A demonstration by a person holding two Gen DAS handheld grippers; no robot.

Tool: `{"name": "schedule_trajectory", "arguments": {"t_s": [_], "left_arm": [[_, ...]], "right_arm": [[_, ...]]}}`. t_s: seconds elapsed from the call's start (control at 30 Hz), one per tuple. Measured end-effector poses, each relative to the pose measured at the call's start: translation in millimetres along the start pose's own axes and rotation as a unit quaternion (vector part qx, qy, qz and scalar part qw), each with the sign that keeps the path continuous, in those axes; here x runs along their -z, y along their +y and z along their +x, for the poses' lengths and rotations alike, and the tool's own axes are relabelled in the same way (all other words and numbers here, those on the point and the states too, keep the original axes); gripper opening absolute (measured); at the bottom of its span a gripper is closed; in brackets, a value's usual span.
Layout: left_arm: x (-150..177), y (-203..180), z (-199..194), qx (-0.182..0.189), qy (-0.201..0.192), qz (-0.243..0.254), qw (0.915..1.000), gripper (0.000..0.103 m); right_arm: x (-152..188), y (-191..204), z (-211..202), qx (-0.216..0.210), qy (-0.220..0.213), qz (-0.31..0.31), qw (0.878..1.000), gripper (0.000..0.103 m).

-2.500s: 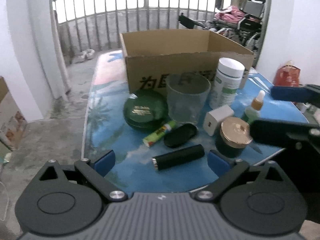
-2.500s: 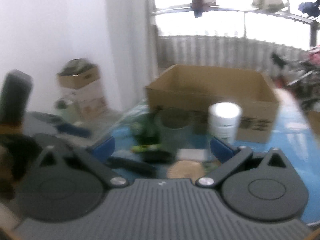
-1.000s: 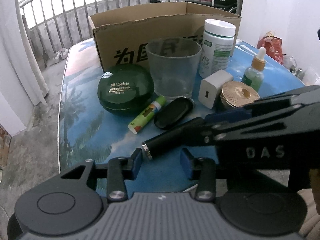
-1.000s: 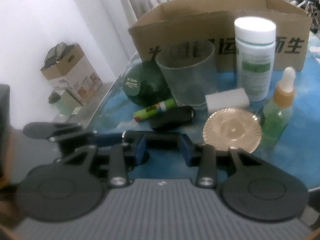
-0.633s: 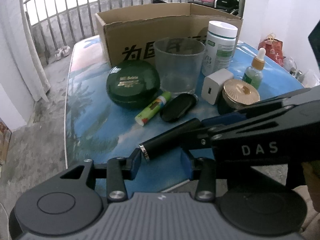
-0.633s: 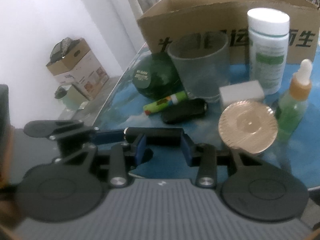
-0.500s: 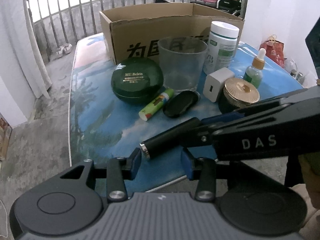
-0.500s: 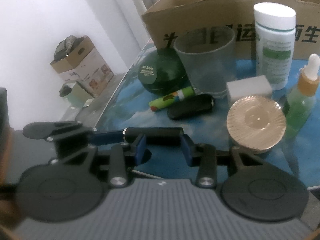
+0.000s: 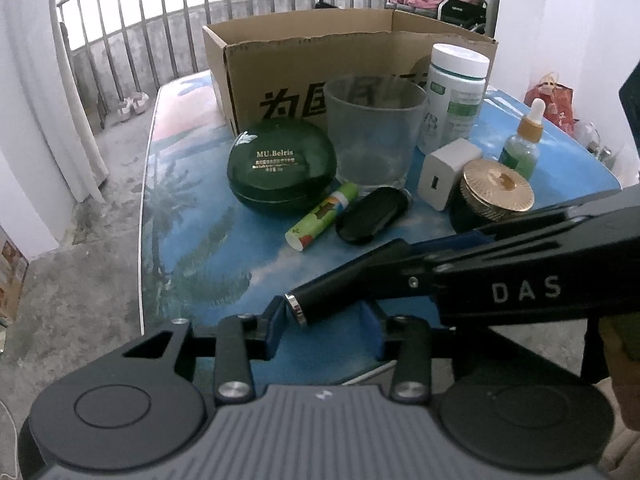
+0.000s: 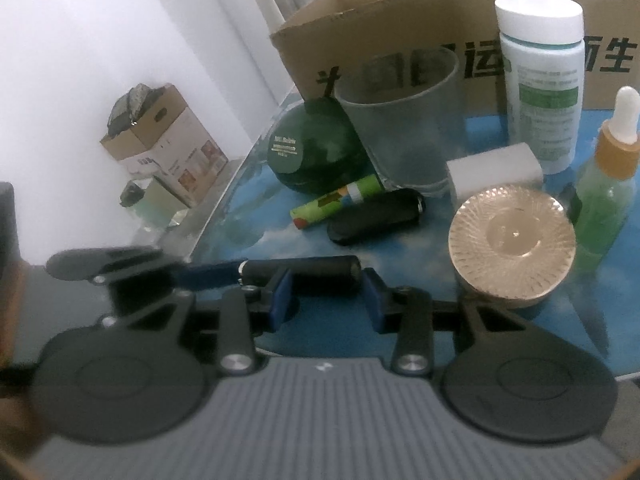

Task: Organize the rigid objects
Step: 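Reach the right gripper to the black cylinder and close on it, then carry the black cylinder into the cardboard box and open the right gripper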

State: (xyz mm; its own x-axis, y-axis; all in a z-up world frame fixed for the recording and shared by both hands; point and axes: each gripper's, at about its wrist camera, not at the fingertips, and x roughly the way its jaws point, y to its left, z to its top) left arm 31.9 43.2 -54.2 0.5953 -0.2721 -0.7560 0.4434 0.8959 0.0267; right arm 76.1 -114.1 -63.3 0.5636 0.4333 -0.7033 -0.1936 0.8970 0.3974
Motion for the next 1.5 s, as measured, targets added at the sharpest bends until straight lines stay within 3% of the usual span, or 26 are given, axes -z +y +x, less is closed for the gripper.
{"name": "schedule_trajectory", "arguments": {"t_s": [0.33,0.53,0.8,0.93,1.07,1.2,1.27,1.33,1.4,1.5], "left_arm": [[-2,-2,-12,-0.017,-0.013,-0.001,0.9998,0.041],[-19,-2,-35,-0.027,-0.047,0.002,0.9985,0.041],[-94,-12,-51,-0.027,-0.147,0.036,0.9880,0.043],[-145,-13,-34,-0.007,-0.159,0.038,0.9865,0.044],[-192,-7,2,0.018,-0.122,0.027,0.9920,0.045],[-227,4,56,0.047,-0.048,0.007,0.9977,0.045],[-237,9,77,0.032,-0.028,0.008,0.9991,0.055],[-240,14,85,0.003,-0.029,0.001,0.9996,0.070],[-238,22,80,0.004,-0.039,-0.008,0.9992,0.071],[-231,34,60,0.007,-0.066,-0.021,0.9976,0.082]], "right_arm": [[-3,6,0,-0.005,-0.010,-0.011,1.000,0.038],[-12,18,-18,-0.010,-0.039,-0.020,0.999,0.039],[-62,28,-70,0.012,-0.148,-0.063,0.987,0.040],[-109,16,-85,0.029,-0.171,-0.070,0.982,0.041],[-163,-12,-78,0.034,-0.141,-0.057,0.988,0.042],[-220,-54,-41,0.029,-0.053,-0.005,0.998,0.044],[-242,-82,-13,0.023,-0.004,0.044,0.999,0.044],[-256,-102,8,0.020,0.021,0.074,0.997,0.045],[-262,-118,14,0.031,0.017,0.091,0.995,0.045],[-265,-131,1,0.017,-0.006,0.103,0.995,0.045]]}}
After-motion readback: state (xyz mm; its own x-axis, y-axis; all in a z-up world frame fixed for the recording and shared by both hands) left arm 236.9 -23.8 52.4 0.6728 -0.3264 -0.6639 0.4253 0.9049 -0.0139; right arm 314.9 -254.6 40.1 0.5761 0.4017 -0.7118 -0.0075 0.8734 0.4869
